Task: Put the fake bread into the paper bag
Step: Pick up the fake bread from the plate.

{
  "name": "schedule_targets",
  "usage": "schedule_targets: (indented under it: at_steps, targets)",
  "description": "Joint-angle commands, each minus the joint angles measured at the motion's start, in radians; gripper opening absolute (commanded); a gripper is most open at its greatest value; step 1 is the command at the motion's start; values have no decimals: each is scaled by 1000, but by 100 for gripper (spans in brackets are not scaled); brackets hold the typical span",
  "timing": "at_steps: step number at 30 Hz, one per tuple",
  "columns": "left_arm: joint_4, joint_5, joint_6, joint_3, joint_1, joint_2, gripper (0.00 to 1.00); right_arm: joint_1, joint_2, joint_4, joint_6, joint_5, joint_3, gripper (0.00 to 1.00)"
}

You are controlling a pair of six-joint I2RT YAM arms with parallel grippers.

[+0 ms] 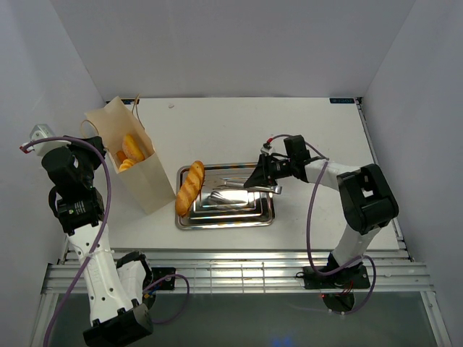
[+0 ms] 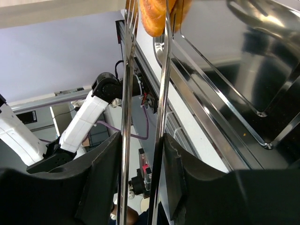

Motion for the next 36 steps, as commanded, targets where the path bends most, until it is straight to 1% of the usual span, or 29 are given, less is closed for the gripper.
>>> schedule_targets:
  at_steps: [1,8,18,27,30,36]
  targets:
    - [1,19,1,15,0,-16,0,4,24,13,-20,-4,59,46]
    - [0,17,2,15,0,-16,0,23,89,27,-2,0,106,49]
    - [3,16,4,18,0,-13,0,50,157,171,105,-15,99,51]
    - [1,13,5,12,0,-16,0,61,186,226,155,-12,99,52]
    - [1,13,5,14,0,-14,0,61,197,265,187,-12,88,52]
    - [1,13,7,17,2,-13,0,70,223,398,288,-30,67,52]
